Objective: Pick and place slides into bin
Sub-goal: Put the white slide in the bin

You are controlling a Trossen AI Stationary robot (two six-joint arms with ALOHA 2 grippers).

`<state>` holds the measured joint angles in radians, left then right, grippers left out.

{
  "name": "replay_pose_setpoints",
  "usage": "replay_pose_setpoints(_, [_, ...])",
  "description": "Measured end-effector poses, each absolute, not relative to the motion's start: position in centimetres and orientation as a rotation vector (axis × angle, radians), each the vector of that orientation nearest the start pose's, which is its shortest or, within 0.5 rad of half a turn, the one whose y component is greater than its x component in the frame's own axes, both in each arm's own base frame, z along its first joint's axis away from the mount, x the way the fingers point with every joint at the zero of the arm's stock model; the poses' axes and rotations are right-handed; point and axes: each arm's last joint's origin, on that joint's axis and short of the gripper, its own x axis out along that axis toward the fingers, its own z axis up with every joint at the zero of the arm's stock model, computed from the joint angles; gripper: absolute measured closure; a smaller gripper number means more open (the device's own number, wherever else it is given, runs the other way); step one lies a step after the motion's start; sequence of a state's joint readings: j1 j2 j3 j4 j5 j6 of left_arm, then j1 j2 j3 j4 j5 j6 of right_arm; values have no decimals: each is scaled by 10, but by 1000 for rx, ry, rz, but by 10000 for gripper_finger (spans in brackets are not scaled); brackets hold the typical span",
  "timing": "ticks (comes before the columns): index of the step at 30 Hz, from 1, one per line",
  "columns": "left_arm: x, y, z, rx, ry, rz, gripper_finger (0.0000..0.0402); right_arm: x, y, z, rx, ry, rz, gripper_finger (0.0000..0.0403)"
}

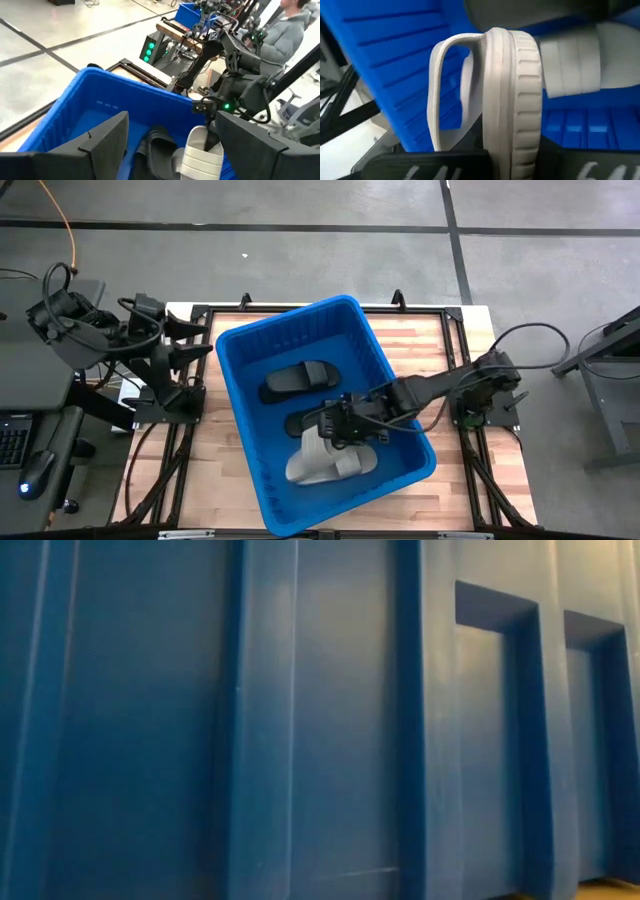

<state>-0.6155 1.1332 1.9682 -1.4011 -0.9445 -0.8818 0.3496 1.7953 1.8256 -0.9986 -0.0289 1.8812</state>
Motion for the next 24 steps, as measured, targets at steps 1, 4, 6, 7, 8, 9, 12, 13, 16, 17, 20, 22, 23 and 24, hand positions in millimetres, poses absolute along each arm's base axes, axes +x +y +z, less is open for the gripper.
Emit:
replay_pose_setpoints(1, [95,-38,519,-451,235,458,112,355,131,346,1545,955,-650,399])
replay_pose_setpoints(4, [95,-39,518,-420,252,450,112,360,132,339,1557,992,-642,399])
replay_pose_setpoints(6, [95,-39,518,-411,257,447,112,363,133,334,1562,1018,-651,400])
replay_pose_setpoints(7, [95,-39,518,-409,259,445,112,363,134,331,1568,1030,-667,400])
replay_pose_setpoints(8, [95,-39,518,-407,262,443,112,363,133,329,1562,1036,-685,400])
replay_pose_setpoints(9, [94,-38,518,-406,264,443,112,363,132,329,1556,1031,-698,400])
replay_pose_setpoints(12, [94,-38,517,-384,273,442,112,364,133,329,1559,1017,-688,400])
replay_pose_setpoints(13, [95,-39,517,-379,274,442,112,364,131,329,1558,1004,-694,400])
replay_pose_setpoints(16, [94,-38,517,-377,274,441,112,366,129,328,1555,988,-705,400])
replay_pose_setpoints(17, [94,-38,517,-377,274,441,112,368,129,328,1558,981,-703,400])
replay_pose_setpoints(20, [94,-38,517,-361,275,442,112,369,129,325,1547,975,-713,400])
replay_pose_setpoints(22, [94,-38,517,-350,274,445,112,370,130,319,1527,1020,-719,400])
replay_pose_setpoints(23, [94,-38,517,-350,273,446,112,372,131,316,1527,1047,-723,400])
replay_pose_setpoints(24, [94,-38,517,-350,273,446,112,373,132,312,1528,1067,-724,400])
